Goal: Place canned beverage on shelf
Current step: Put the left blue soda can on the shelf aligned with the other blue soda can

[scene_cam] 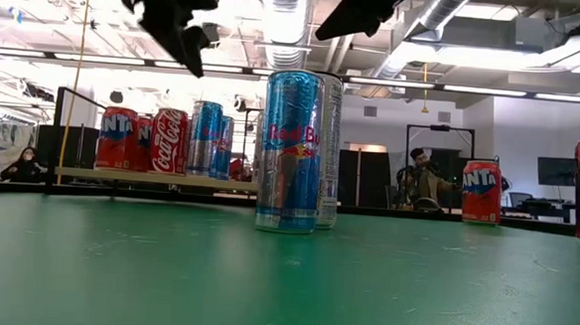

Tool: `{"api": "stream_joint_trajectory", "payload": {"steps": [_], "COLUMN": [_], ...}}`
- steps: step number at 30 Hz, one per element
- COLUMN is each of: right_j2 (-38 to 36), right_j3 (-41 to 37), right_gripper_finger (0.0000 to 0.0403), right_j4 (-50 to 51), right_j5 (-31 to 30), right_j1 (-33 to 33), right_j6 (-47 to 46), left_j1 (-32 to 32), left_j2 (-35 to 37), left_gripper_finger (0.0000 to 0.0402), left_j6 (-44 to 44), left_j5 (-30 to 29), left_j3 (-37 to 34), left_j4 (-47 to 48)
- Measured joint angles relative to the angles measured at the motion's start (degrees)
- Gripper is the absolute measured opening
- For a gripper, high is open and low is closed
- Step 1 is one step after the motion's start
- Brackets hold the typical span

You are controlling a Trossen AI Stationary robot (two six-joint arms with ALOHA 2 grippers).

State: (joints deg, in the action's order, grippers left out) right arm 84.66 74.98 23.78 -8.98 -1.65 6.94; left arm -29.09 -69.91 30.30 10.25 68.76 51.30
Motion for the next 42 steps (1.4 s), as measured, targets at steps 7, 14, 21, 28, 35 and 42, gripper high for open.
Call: {"api": "stream_joint_trajectory", "payload": {"steps": [7, 14, 21, 28, 35, 42], "right_j2": [-0.01, 0.0, 0.0, 0.0, 0.0, -0.02], "right_j3": [0.0, 0.0, 0.02, 0.02, 0.02, 0.02], "right_gripper_finger": [0.0025, 0.0025, 0.0025, 0.0025, 0.0025, 0.0025], "right_j4": [0.01, 0.05, 0.12, -0.06, -0.36, -0.35], "right_j5": [0.1, 0.1, 0.12, 0.12, 0.12, 0.12], "right_j1": [0.0, 0.0, 0.0, 0.0, 0.0, 0.0], "right_j6": [-0.26, -0.46, -0.42, -0.44, -0.42, -0.42], "left_j1": [0.16, -0.65, -4.74, -6.53, -6.81, -6.54], "left_j2": [4.39, 4.07, 4.06, 3.52, 3.21, 2.67], "left_gripper_finger": [0.022, 0.0218, 0.0218, 0.0218, 0.0255, 0.0315], "left_j6": [2.94, -14.07, -31.76, -31.93, -32.56, -31.08], "left_j5": [-6.85, -20.93, -20.79, -11.45, -11.42, -17.96], "left_j3": [-6.74, -6.76, -6.78, -6.78, -6.78, -6.76], "left_j4": [-10.96, -17.12, -15.64, -18.52, -19.14, -17.49]}}
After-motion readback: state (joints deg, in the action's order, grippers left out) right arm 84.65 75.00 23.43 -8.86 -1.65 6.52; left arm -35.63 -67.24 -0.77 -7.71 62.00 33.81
